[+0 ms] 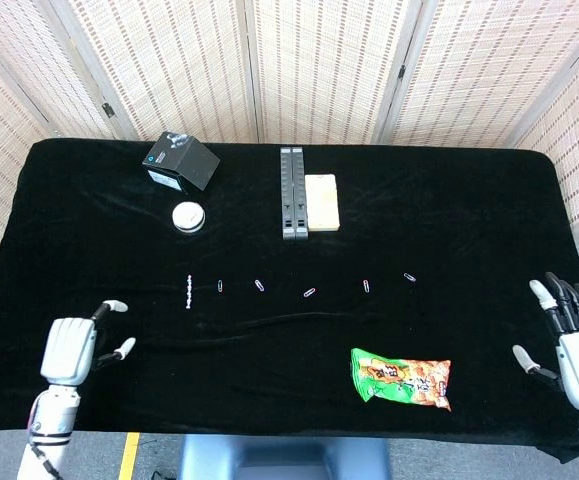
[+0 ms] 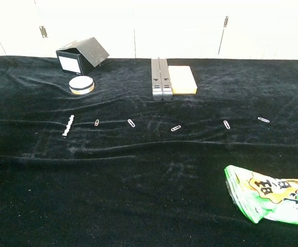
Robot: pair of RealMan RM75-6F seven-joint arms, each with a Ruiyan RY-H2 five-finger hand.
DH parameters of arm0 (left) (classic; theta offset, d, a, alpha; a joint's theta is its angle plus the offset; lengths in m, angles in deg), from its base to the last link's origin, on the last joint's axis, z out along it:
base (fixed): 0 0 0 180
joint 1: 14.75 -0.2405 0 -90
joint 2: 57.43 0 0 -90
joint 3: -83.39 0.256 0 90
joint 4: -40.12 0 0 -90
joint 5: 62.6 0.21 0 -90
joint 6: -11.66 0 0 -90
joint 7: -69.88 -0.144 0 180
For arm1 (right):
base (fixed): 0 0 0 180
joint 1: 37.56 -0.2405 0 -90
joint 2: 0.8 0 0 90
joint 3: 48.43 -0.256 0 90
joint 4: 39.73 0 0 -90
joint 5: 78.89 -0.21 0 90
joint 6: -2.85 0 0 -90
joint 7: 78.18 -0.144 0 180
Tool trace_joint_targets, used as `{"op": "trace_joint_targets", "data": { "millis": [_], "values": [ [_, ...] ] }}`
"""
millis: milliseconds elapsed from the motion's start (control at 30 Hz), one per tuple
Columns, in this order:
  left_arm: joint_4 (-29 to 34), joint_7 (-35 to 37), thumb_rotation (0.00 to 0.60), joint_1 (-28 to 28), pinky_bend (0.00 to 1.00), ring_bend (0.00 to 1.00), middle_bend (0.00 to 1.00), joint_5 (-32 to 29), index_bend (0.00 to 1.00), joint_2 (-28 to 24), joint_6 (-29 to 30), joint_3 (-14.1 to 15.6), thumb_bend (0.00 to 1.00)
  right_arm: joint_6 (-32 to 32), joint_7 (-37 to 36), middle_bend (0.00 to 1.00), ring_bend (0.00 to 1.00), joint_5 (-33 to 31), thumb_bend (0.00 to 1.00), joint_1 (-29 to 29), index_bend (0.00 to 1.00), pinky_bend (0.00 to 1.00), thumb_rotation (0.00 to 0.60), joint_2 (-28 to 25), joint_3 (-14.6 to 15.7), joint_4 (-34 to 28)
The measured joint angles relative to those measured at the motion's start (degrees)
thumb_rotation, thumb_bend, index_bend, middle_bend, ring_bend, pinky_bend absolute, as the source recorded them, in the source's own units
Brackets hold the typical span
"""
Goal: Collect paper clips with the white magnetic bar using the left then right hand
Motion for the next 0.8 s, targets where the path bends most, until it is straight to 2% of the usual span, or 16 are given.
{"op": "trace_joint_targets", "data": {
  "millis": [267,367,500,800],
  "values": [
    [0.3,-5.1,0.6,5.6,1.0,1.0,1.0,-12.6,0.46,6.8,-9.0,-4.9,0.26,0.7,-6.1,0.0,0.0,-0.4,0.26,0.5,0.0,0.0,0.6,-1.3,-0.3,1.0],
    [-1.5,-8.6,0.6,8.0,1.0,1.0,1.0,-15.9,0.44,10.7,-10.8,-6.4,0.26,0.2,-9.2,0.0,0.0,-1.3,0.26,0.5,0.0,0.0,0.6,-2.1,-0.6,1.6],
    [-6.8,-11.4,0.6,11.5,1.0,1.0,1.0,-18.7,0.41,16.1,-12.3,-8.3,0.25,-0.8,-13.2,0.0,0.0,-2.6,0.26,0.4,0.0,0.0,0.6,-3.2,-1.1,2.6],
    [-18.7,-12.5,0.6,17.3,1.0,1.0,1.0,-22.1,0.38,22.6,-14.9,-11.5,0.25,-2.8,-16.7,0.0,0.0,-4.5,0.26,0.1,0.0,0.0,0.6,-4.2,-1.6,4.0]
  ]
}}
